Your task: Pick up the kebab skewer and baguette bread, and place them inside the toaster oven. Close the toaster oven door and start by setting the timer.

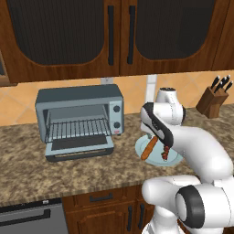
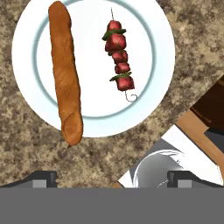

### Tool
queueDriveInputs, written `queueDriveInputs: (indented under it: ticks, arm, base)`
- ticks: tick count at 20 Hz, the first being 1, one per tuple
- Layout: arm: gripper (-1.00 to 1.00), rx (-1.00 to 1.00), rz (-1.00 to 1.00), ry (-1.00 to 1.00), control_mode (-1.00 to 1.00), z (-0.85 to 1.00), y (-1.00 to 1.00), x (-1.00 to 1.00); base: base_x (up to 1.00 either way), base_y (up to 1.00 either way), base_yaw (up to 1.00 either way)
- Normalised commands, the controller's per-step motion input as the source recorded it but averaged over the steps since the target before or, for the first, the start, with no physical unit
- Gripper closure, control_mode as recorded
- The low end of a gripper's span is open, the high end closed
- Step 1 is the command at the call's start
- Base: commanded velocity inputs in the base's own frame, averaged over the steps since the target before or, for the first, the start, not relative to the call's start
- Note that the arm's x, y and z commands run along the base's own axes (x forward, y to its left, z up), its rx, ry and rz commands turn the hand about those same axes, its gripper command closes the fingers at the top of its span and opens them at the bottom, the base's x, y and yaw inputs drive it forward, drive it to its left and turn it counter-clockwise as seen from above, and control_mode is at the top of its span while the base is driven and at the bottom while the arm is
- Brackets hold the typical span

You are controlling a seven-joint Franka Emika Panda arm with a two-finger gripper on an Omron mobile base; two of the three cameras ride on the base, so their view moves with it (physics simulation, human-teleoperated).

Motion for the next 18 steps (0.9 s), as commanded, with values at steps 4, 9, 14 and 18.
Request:
queueDriveInputs:
  ticks: [4, 9, 14, 18]
  arm:
    - [-1.0, 0.0, 0.01, 0.08, -1.0, -0.56, -0.14, 0.78]
    - [-1.0, 0.0, 0.0, 0.07, -1.0, -0.58, -0.23, 0.67]
    - [-1.0, 0.0, 0.0, 0.06, -1.0, -0.52, 0.0, 0.71]
    - [-1.0, 0.0, 0.0, 0.08, -1.0, -0.54, -0.03, 0.64]
  base:
    - [0.0, 0.0, 0.0]
    - [0.0, 0.0, 0.0]
    - [0.0, 0.0, 0.0]
    - [0.0, 0.0, 0.0]
